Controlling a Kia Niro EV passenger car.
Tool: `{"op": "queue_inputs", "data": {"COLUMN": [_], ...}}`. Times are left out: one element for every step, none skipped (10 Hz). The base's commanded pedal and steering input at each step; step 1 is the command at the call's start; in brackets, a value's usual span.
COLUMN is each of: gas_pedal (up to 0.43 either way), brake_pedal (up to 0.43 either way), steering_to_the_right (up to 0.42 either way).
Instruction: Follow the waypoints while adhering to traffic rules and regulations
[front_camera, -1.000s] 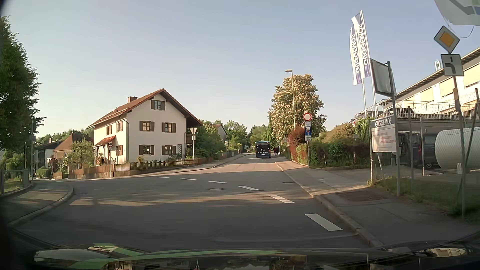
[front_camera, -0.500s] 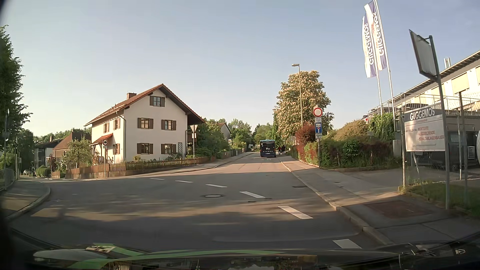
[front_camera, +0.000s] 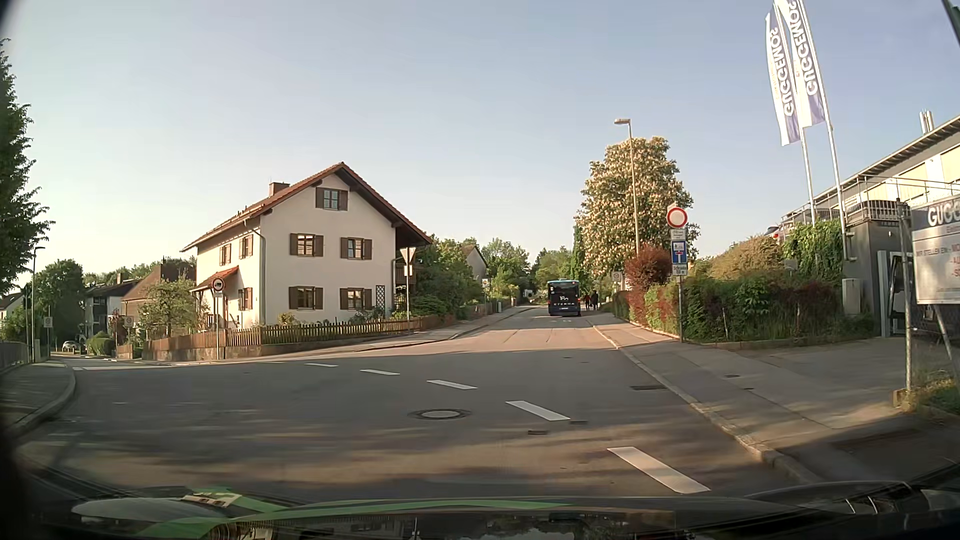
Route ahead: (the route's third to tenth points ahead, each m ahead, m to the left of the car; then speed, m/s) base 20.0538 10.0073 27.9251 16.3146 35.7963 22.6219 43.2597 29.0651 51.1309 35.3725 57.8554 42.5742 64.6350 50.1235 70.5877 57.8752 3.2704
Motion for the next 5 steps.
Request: {"op": "queue_inputs", "data": {"gas_pedal": [0.0, 0.0, 0.0, 0.0, 0.0], "brake_pedal": [0.073, 0.0, 0.0, 0.0, 0.0], "steering_to_the_right": [-0.142, -0.142, -0.142, -0.141, -0.139]}}
